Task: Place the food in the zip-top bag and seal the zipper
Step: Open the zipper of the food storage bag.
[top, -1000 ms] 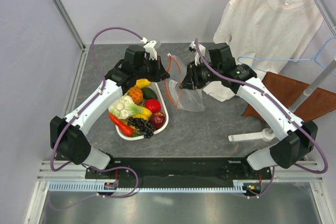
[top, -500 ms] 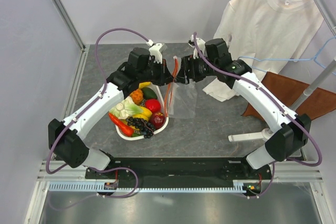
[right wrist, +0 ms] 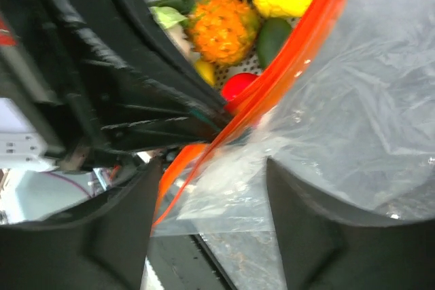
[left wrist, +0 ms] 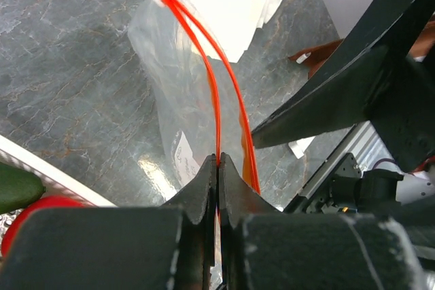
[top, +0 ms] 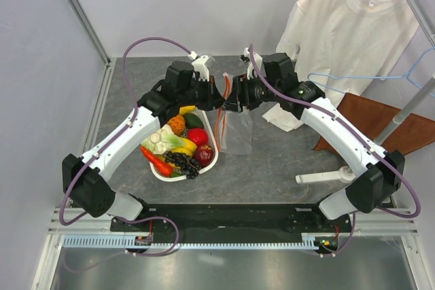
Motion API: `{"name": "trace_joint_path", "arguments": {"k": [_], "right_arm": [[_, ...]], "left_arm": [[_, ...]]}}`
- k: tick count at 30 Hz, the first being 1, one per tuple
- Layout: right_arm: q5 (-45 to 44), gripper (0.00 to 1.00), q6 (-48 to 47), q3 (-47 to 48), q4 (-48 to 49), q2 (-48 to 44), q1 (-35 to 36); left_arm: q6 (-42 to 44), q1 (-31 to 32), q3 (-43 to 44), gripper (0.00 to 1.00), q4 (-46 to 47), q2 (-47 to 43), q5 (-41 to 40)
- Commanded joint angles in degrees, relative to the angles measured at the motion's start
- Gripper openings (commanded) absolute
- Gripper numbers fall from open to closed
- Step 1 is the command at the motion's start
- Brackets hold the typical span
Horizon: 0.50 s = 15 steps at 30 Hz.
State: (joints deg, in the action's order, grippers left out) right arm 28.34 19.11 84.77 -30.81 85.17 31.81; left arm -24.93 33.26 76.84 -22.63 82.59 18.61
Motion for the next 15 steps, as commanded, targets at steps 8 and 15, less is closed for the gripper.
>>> {"name": "trace_joint_path", "arguments": {"k": [8, 15], "right_arm": [[-8.6, 0.43, 1.6, 1.6, 1.0, 2.6, 0.1], [-10.5, 0.07, -3.2, 2.2, -3.1, 1.3, 0.1]], "left_arm": [[-2.4, 0.1, -0.6, 0.02, 2.2, -3.2, 2.1], [-2.3, -0.3, -1.6, 0.02, 1.5, -5.2, 0.4]]}}
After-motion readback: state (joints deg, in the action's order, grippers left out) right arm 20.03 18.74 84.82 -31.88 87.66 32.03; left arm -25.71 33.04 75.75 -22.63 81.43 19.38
